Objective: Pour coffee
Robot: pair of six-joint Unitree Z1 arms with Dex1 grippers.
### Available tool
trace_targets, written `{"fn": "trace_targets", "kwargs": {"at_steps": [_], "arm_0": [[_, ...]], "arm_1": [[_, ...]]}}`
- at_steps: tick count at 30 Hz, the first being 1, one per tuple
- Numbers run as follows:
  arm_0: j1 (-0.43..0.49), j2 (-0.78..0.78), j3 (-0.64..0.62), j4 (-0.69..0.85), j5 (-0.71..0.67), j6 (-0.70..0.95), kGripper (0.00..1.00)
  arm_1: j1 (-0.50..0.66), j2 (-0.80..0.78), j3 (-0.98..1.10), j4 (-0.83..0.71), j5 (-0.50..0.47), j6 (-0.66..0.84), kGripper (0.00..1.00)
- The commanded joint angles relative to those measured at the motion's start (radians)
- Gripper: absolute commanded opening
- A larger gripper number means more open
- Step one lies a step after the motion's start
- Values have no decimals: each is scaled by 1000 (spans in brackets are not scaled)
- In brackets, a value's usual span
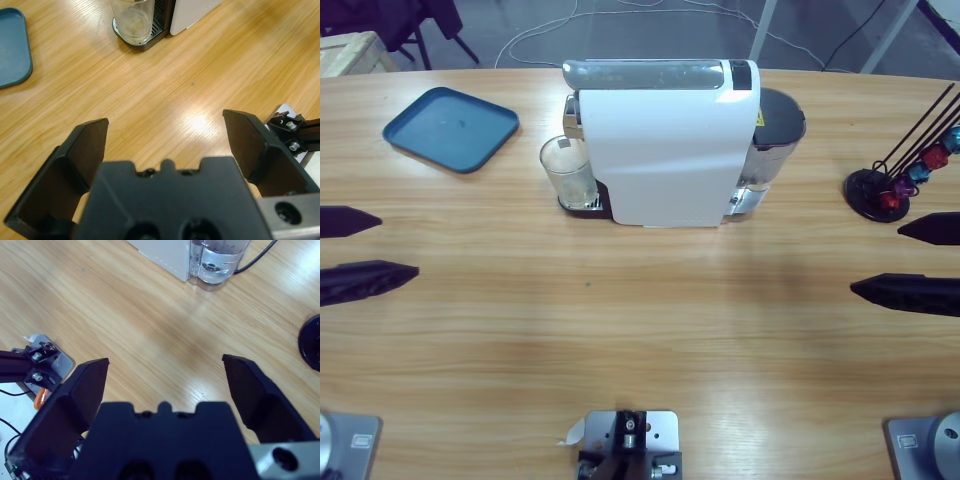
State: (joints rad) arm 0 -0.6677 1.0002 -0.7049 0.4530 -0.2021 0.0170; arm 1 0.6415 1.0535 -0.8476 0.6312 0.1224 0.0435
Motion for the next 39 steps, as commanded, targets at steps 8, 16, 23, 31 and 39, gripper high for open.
{"fn": "trace_targets", "kwargs": {"at_steps": [8, 16, 23, 31, 39], "arm_0": [[-12, -20, 39, 7, -11, -6, 1000], [-12, -7, 50, 3, -13, -8, 1000], [-12, -7, 51, 0, -13, -8, 1000], [-12, 11, 38, -2, -8, -7, 1000], [-12, -2, 41, -2, -11, 0, 1000]], "arm_1": [[9, 31, 4, 16, -17, -13, 1000], [9, 37, 2, 16, -17, -13, 1000], [9, 39, 1, 18, -16, -13, 1000], [9, 37, 1, 18, -17, -13, 1000], [9, 39, 2, 18, -18, -10, 1000]]}}
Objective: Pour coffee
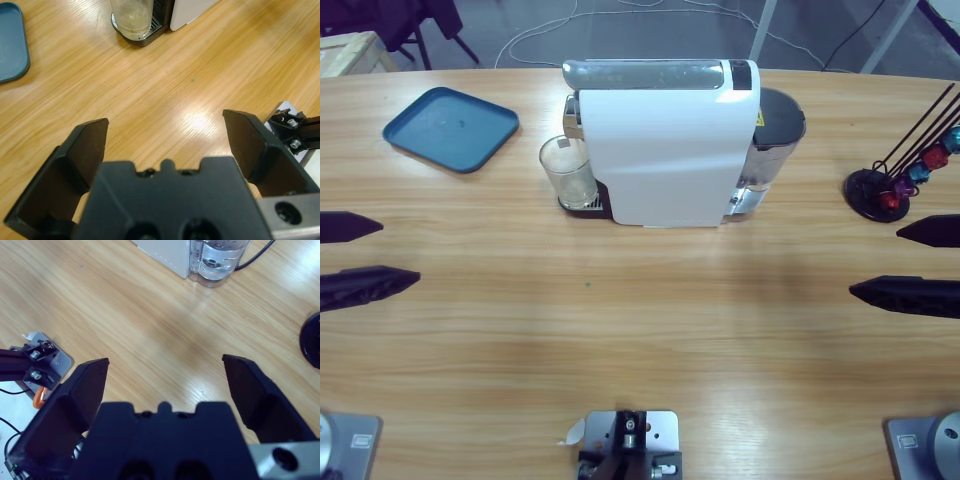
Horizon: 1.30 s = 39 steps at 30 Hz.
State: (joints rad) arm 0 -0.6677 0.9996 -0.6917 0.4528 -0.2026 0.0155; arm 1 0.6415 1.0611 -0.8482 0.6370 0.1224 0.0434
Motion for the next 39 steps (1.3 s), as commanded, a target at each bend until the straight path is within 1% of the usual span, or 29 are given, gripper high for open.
{"fn": "trace_targets", "kwargs": {"at_steps": [1, 10, 13, 15, 17, 18, 20, 22, 24, 26, 28, 34, 39], "arm_0": [[-12, -4, 27, -2, -12, 1, 1000], [-12, -15, 27, 2, -13, 3, 1000], [-12, 4, 23, 0, -9, 13, 1000], [-12, 46, 1, 3, -14, 59, 1000], [-5, 89, -40, 3, -31, 144, 1000], [23, 117, -65, 2, -46, 189, 1000], [112, 185, -129, 1, -107, 294, 1000], [166, 257, -192, 2, -161, 389, 1000], [192, 337, -251, -2, -199, 471, 1000], [197, 423, -284, -17, -237, 520, 1000], [197, 493, -293, -68, -278, 543, 991], [197, 610, -283, -210, -319, 586, 992], [198, 700, -251, -340, -319, 616, 1000]], "arm_1": [[9, 29, 3, 12, -18, -10, 1000], [9, 28, 3, 12, -21, -9, 1000], [9, 28, 3, 12, -21, -8, 1000], [9, 32, 1, 12, -21, -8, 1000], [9, 30, 3, 12, -21, -8, 1000], [9, 30, 2, 12, -21, -7, 1000], [9, 33, 1, 12, -21, -7, 1000], [9, 36, 1, 12, -21, -5, 1000], [9, 37, 1, 12, -21, -5, 1000], [9, 32, 3, 12, -21, -5, 1000], [-2, 36, 1, 12, -21, -5, 1000], [-19, 78, -13, 20, -19, -5, 1000], [-33, 141, -36, 38, -12, -10, 1000]]}}
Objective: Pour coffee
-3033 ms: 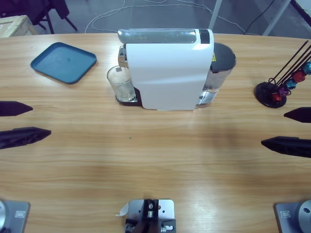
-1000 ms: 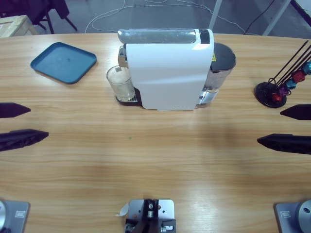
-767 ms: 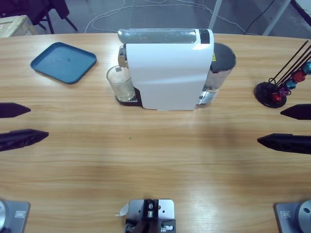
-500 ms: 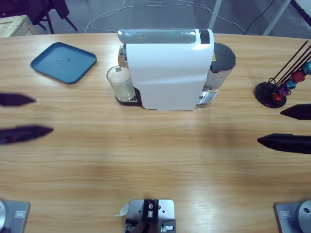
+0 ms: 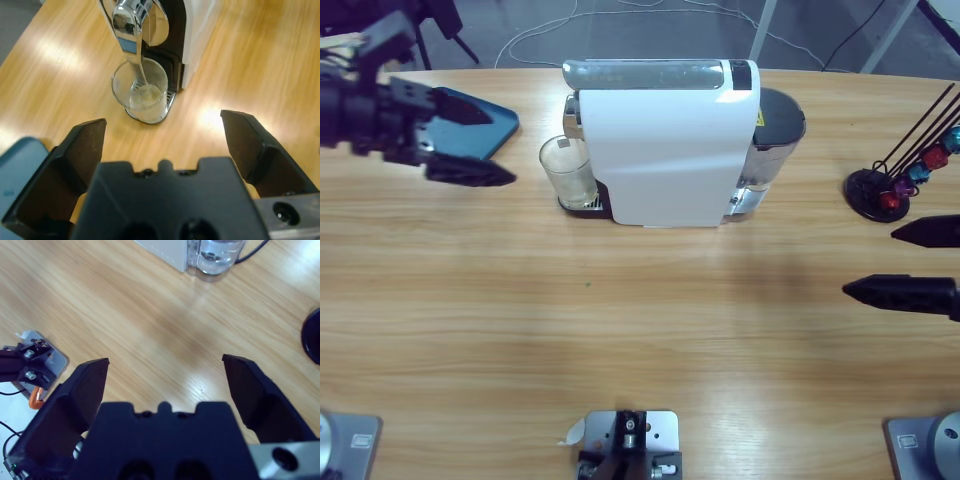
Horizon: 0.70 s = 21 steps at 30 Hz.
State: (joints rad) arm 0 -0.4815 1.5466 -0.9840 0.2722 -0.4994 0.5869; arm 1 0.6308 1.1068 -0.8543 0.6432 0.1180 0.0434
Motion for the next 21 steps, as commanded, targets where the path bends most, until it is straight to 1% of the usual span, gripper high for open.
{"fn": "trace_targets", "kwargs": {"at_steps": [1, 3, 5, 12, 21], "arm_0": [[12, 168, 44, -184, -28, 45, 1000], [12, 208, 43, -224, -64, 45, 1000], [11, 230, 37, -237, -72, 44, 1000], [6, 268, 44, -251, -73, 52, 1000], [3, 336, 36, -308, -76, 53, 1000]], "arm_1": [[-22, 105, -29, 27, -5, -9, 1000], [-25, 120, -31, 24, -6, -8, 1000], [-29, 136, -30, 18, -7, -10, 1000], [-31, 152, -29, 12, -6, -10, 1000], [-31, 155, -37, 26, 5, -2, 1000]]}}
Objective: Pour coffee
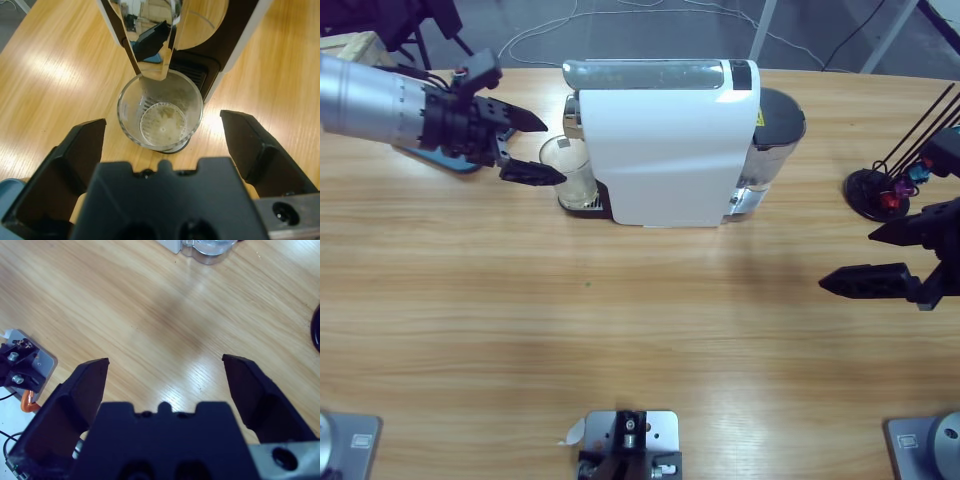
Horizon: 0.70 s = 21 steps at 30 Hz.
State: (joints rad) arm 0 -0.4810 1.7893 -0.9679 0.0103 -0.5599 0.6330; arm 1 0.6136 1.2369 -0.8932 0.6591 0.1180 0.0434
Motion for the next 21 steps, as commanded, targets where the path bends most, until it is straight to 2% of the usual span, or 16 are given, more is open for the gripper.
{"fn": "trace_targets", "kwargs": {"at_steps": [1, 21], "arm_0": [[1, 99, 17, -47, -15, 7, 1000], [-41, 171, -14, -110, -17, 1, 985]], "arm_1": [[-14, 28, 1, 10, 5, -1, 1000], [-17, 64, -1, 2, 8, -2, 1000]]}}
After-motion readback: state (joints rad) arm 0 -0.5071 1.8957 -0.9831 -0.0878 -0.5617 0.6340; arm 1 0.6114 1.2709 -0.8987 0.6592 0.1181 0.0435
